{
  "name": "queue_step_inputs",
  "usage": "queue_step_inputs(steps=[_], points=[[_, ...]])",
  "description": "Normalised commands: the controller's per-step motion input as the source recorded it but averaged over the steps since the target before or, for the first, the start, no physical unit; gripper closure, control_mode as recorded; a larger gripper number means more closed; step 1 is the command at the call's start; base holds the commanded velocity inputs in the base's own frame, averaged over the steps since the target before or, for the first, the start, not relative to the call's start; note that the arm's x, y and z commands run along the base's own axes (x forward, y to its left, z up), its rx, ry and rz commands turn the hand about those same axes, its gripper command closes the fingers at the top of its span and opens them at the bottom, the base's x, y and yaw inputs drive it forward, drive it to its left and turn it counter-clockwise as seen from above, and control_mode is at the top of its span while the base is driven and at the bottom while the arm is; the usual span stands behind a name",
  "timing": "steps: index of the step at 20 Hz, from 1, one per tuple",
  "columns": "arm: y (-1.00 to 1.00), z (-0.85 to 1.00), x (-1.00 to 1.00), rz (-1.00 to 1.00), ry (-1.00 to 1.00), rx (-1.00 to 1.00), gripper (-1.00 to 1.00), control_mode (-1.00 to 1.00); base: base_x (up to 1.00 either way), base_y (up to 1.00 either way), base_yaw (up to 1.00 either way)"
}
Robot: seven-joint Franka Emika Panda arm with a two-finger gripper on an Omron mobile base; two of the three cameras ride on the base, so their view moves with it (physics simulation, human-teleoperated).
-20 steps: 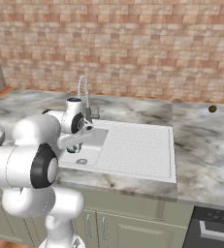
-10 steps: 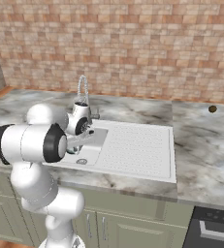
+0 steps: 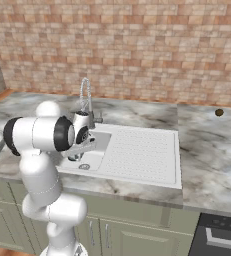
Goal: Pick the mug and place it in the sink. Pick the bowl and place it in the open cabinet and then close the cabinet.
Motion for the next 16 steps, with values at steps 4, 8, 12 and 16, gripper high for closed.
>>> queue_step_inputs(steps=[4, 8, 12, 16], points=[[0.14, -0.41, 0.34, 0.00, -0.01, 0.00, 1.00, -1.00, 0.00, 0.00, 0.00], [0.13, -0.45, 0.34, 0.00, 0.00, 0.00, 1.00, -1.00, 0.00, 0.00, 0.00], [0.06, -0.37, 0.35, 0.00, 0.00, 0.00, 1.00, -1.00, 0.00, 0.00, 0.00], [0.00, -0.26, 0.40, 0.00, 0.00, 0.00, 1.00, -1.00, 0.00, 0.00, 0.00]])
